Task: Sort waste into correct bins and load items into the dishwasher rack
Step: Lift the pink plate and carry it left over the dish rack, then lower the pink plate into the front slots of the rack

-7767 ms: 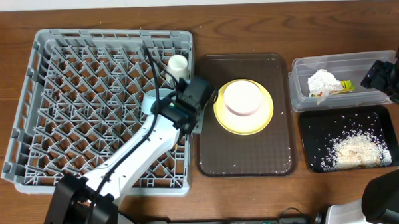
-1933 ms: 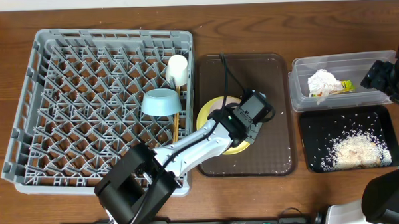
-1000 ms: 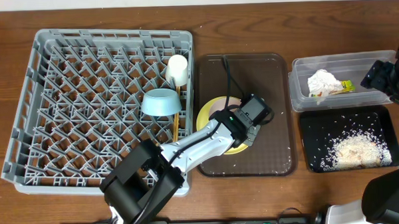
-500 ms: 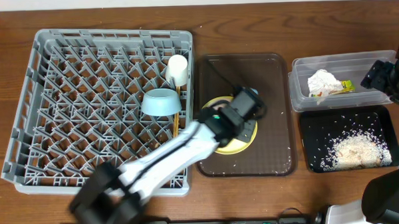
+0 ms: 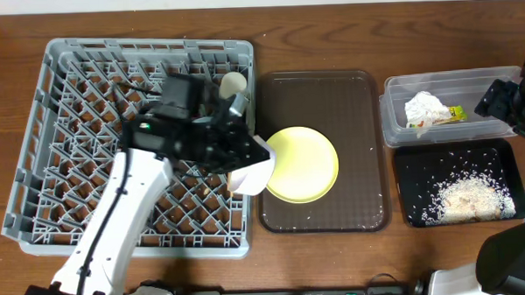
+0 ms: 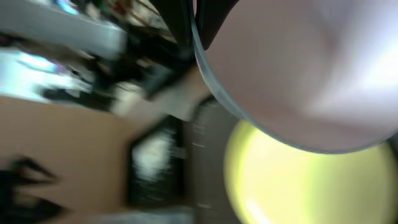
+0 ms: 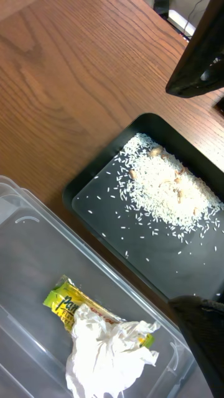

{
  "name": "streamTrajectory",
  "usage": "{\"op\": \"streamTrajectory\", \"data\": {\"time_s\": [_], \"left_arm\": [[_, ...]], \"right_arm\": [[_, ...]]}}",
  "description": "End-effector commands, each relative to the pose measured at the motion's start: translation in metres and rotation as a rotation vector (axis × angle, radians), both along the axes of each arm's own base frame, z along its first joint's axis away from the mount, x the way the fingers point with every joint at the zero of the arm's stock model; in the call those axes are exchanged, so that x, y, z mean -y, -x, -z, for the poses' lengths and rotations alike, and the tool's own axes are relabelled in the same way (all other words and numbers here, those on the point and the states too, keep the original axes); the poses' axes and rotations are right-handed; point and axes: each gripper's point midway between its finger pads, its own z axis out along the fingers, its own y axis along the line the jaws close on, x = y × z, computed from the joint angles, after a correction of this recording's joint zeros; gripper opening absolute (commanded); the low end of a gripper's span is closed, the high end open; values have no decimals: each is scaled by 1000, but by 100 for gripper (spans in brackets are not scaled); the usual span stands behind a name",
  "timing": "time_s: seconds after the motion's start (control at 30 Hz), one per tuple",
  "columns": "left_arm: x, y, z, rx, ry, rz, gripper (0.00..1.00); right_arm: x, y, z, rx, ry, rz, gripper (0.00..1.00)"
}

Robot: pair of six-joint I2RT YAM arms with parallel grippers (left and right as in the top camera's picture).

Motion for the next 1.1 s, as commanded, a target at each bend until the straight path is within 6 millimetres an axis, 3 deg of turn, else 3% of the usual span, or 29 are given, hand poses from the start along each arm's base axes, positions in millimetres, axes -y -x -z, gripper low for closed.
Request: {"op": "streamTrajectory", "data": {"time_s": [0.0, 0.43, 0.77, 1.07], "left_arm": [[-2, 12, -28, 14, 285, 83, 6], [-69, 3, 49, -105, 301, -194, 6], [-99, -6, 62, -99, 296, -316, 6], [-117, -2, 95, -152, 124, -385, 7]], "right_arm": [[5, 3, -7, 21, 14, 26, 99], [5, 3, -7, 21, 14, 26, 99], [5, 3, -7, 21, 14, 26, 99], [5, 3, -7, 21, 14, 26, 99]]}}
